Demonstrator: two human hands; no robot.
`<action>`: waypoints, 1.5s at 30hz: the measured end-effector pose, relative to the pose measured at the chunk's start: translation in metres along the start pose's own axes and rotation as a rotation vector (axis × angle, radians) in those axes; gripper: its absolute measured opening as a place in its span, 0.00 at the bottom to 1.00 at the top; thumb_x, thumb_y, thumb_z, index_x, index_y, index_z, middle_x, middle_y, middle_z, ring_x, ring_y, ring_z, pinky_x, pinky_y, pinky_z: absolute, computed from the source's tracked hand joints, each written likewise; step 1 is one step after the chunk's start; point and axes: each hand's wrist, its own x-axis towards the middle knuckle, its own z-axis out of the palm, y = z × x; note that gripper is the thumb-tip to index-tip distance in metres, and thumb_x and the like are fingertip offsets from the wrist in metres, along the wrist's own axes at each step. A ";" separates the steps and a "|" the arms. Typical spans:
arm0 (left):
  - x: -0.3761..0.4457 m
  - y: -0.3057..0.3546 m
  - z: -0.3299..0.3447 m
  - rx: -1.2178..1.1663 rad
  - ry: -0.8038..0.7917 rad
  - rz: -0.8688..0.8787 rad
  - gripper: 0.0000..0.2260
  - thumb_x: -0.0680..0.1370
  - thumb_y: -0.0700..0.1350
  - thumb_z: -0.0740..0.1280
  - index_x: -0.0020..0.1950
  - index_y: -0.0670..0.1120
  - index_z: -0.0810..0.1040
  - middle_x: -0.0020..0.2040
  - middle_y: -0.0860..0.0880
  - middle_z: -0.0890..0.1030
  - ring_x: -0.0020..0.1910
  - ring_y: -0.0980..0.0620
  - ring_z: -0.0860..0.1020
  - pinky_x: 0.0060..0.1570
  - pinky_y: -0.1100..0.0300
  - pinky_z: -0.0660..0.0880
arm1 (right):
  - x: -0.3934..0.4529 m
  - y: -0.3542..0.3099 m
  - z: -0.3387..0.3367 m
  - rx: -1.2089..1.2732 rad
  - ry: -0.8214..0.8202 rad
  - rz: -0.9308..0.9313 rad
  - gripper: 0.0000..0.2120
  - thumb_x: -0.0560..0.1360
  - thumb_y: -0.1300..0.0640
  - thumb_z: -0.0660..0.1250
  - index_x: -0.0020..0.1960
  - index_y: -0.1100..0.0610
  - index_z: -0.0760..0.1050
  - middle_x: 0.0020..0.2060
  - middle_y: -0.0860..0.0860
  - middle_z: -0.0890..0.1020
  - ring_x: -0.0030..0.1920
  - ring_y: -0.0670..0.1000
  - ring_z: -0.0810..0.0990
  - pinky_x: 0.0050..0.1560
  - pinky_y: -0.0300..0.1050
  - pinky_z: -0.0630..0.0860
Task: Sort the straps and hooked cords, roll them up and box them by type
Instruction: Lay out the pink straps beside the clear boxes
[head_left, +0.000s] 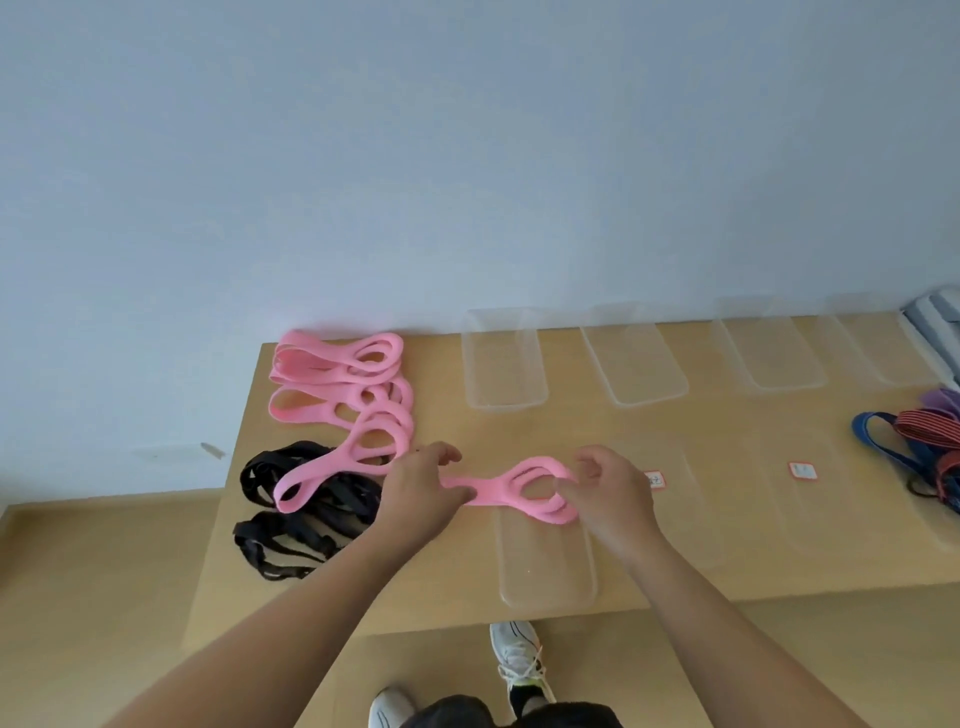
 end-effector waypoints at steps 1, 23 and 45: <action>-0.002 -0.004 -0.002 0.036 0.029 0.031 0.20 0.73 0.47 0.77 0.63 0.48 0.80 0.61 0.50 0.80 0.58 0.51 0.77 0.53 0.59 0.70 | 0.000 -0.002 0.003 -0.084 0.028 -0.054 0.19 0.72 0.56 0.73 0.63 0.55 0.78 0.55 0.50 0.81 0.56 0.52 0.79 0.51 0.45 0.74; 0.034 -0.074 -0.087 0.446 0.128 -0.069 0.09 0.74 0.47 0.70 0.52 0.46 0.78 0.52 0.49 0.79 0.60 0.47 0.73 0.66 0.55 0.67 | 0.002 -0.109 0.119 -0.098 -0.180 -0.427 0.12 0.76 0.54 0.71 0.59 0.53 0.80 0.50 0.47 0.82 0.52 0.47 0.79 0.53 0.42 0.74; -0.003 0.044 -0.069 -1.110 -0.222 -0.109 0.19 0.75 0.30 0.71 0.65 0.41 0.79 0.50 0.42 0.87 0.47 0.45 0.85 0.49 0.52 0.81 | -0.035 -0.089 0.041 0.725 -0.347 -0.032 0.20 0.75 0.51 0.74 0.62 0.59 0.76 0.50 0.60 0.85 0.50 0.55 0.85 0.55 0.54 0.82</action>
